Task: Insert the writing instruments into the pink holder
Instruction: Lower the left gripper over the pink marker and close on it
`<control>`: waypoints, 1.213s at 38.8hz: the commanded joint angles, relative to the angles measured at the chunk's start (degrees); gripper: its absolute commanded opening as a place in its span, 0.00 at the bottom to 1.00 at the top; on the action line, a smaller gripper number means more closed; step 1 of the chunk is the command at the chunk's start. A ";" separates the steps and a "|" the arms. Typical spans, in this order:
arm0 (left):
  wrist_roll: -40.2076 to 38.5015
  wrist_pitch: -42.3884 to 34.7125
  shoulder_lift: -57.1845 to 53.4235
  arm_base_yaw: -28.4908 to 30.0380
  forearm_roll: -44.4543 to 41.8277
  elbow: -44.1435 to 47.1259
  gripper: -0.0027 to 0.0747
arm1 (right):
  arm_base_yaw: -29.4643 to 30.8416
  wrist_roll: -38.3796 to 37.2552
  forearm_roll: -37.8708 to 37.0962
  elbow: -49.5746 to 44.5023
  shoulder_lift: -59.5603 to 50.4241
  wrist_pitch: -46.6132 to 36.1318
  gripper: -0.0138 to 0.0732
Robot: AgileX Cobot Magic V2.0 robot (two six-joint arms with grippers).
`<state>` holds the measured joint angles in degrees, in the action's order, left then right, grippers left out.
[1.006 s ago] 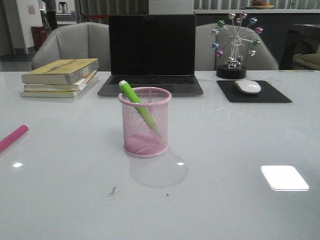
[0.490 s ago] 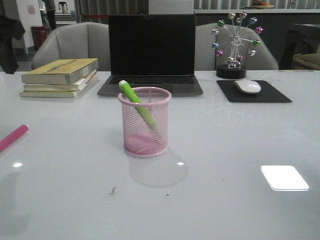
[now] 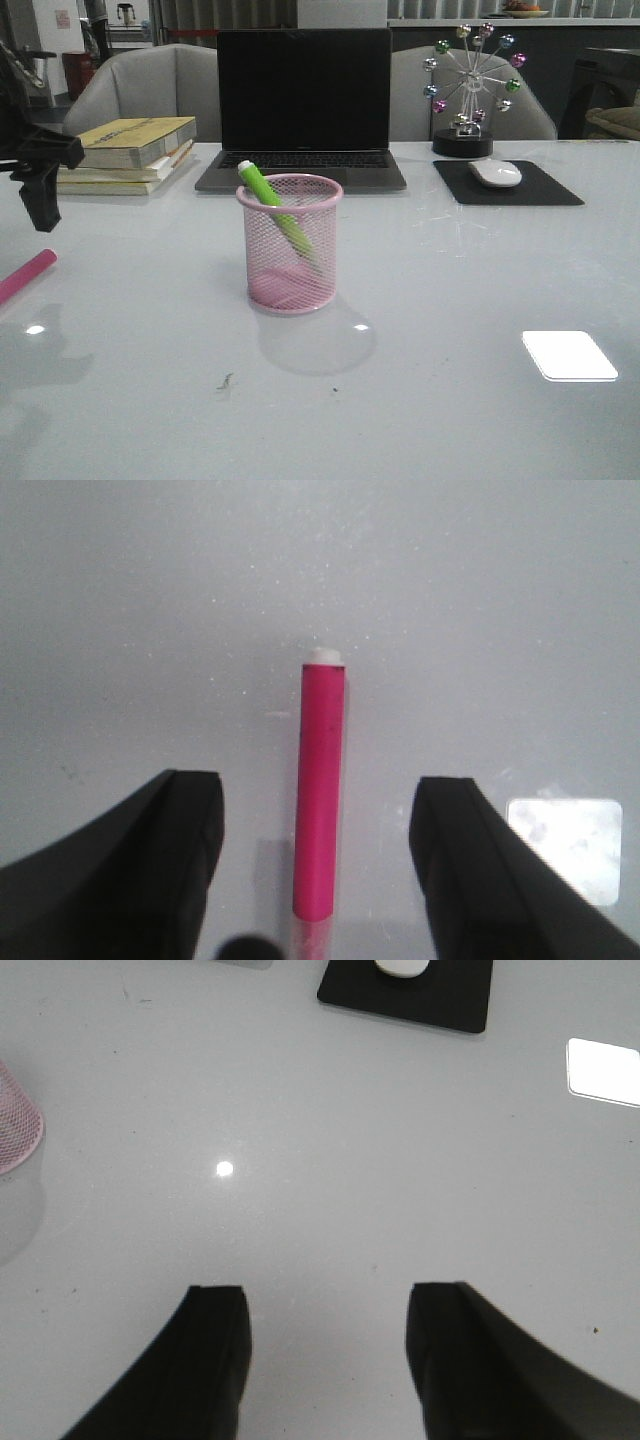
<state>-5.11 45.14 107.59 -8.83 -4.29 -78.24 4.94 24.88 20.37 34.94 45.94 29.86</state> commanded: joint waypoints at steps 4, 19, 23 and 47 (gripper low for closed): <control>-0.59 -1.81 0.09 -0.20 -0.19 -1.92 0.60 | 0.44 0.55 0.30 1.68 -0.57 -3.47 0.70; -0.59 -5.49 2.87 -0.20 -0.32 -1.92 0.60 | 0.44 0.55 0.25 1.68 -0.57 -3.46 0.70; -0.59 -5.49 3.73 -0.20 -0.32 -1.92 0.60 | 0.44 0.55 0.25 1.68 -0.57 -3.46 0.70; -0.59 -5.15 5.35 -0.20 -0.32 -1.92 0.46 | 0.44 0.55 0.19 1.68 -0.57 -3.46 0.70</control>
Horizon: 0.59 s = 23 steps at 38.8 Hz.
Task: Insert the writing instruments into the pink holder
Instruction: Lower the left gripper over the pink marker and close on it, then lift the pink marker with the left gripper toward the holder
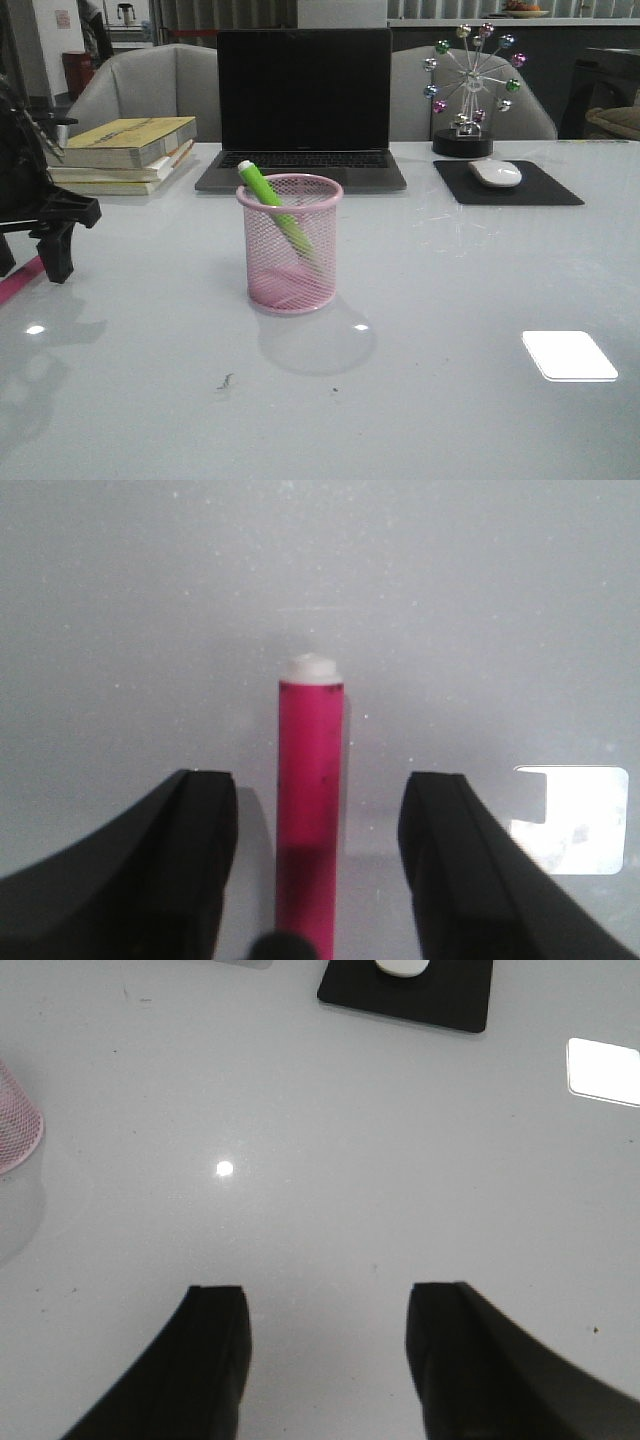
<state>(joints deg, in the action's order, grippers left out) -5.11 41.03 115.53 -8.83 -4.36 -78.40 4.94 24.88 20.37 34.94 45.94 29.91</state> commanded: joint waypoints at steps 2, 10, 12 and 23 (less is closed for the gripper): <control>-0.59 -1.01 -2.60 -0.20 -0.25 -1.76 0.38 | 0.44 0.55 0.19 1.68 -0.57 -3.51 0.70; -0.59 -0.91 -2.60 -0.20 -0.25 -1.76 0.16 | 0.44 0.55 0.19 1.68 -0.57 -3.51 0.70; -0.59 -1.05 -2.60 -0.20 -0.32 -1.76 0.16 | 0.44 0.55 0.19 1.68 -0.57 -3.51 0.70; -0.59 -6.66 -5.20 -0.39 -0.93 -1.76 0.16 | 0.44 0.55 0.19 1.68 -0.57 -3.18 0.70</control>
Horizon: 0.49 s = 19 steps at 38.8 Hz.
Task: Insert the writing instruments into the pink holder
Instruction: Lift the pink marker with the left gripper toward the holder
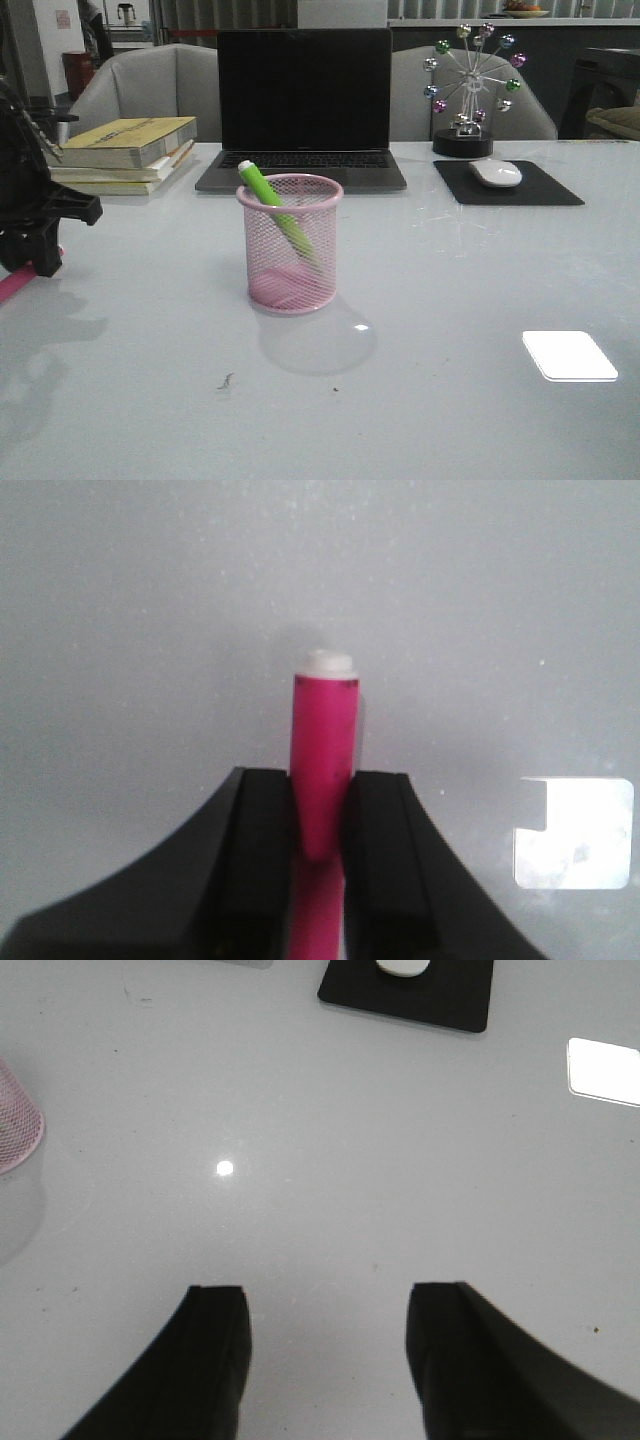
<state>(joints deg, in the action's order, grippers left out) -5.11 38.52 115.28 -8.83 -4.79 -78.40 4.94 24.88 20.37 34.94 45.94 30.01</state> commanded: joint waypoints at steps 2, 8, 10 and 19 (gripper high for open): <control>-0.59 -5.74 -6.37 -0.44 -0.38 -1.76 0.16 | 0.44 0.55 0.19 1.68 -0.57 -3.07 0.70; -0.59 -11.64 -11.71 -1.03 -0.38 -1.76 0.16 | 0.44 0.55 0.19 1.68 -0.57 -2.94 0.70; -0.59 -14.06 -13.63 -1.27 0.00 -1.76 0.16 | 0.44 0.55 0.19 1.68 -0.57 -2.94 0.70; -0.59 -23.65 -21.30 -3.36 5.82 -1.76 0.16 | 0.44 0.55 0.19 1.68 -0.57 -2.94 0.70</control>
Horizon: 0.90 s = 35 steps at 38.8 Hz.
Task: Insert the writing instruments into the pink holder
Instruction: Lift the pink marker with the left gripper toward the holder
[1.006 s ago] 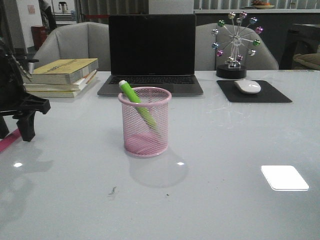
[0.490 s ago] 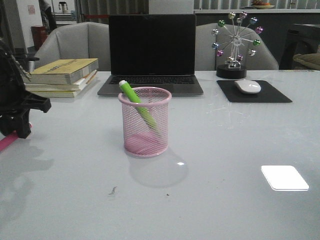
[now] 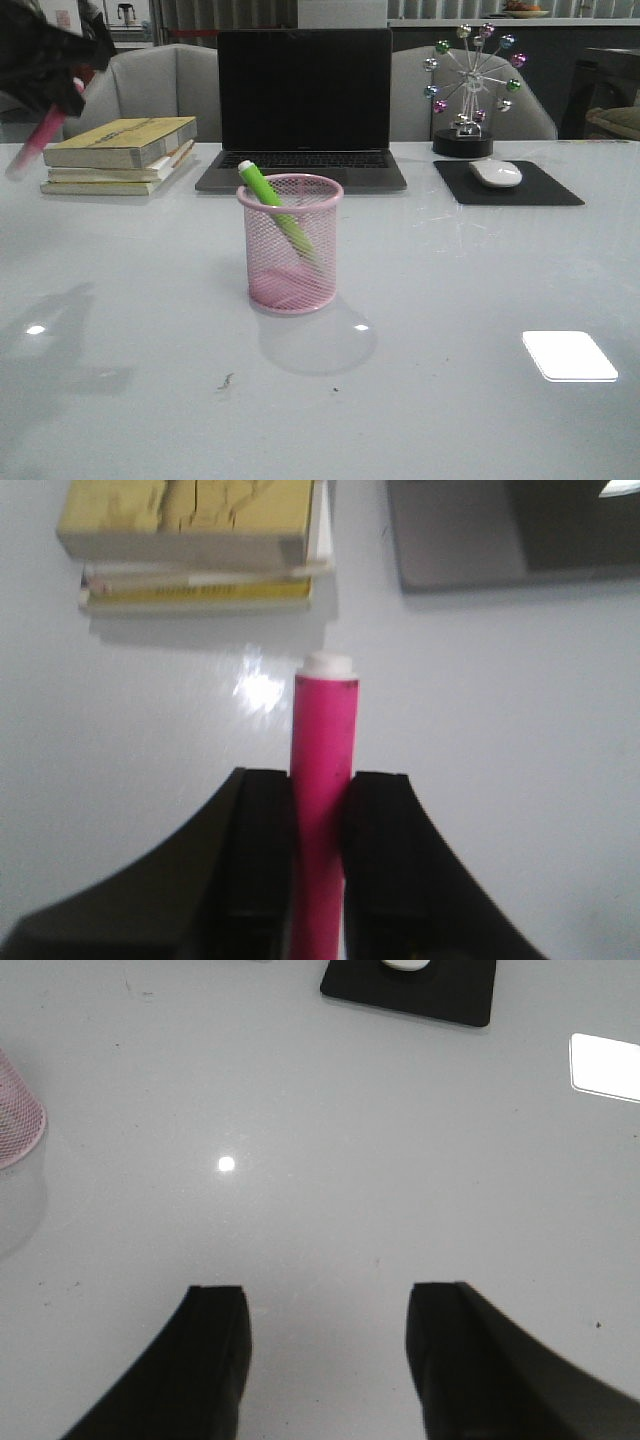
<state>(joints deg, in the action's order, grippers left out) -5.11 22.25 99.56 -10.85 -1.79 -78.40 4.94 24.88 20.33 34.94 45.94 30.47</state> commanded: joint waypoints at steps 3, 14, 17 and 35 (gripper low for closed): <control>-0.59 -11.07 -7.53 -3.21 3.98 -1.76 0.16 | 0.44 0.55 0.23 1.68 -0.57 -3.40 0.70; -0.59 -27.77 -11.35 -12.90 4.10 0.02 0.16 | 0.44 0.55 0.23 1.68 -0.57 -3.40 0.70; -0.59 -30.98 -11.38 -15.50 4.10 0.96 0.16 | 0.44 0.55 0.23 1.68 -0.57 -3.33 0.70; -0.59 -61.08 -11.12 -26.06 9.11 18.29 0.16 | 0.44 0.55 -0.81 1.68 -0.57 -2.63 0.70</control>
<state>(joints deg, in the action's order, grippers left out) -5.11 -27.37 91.02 -35.63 6.11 -61.59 4.94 24.88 19.46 34.94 45.94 31.23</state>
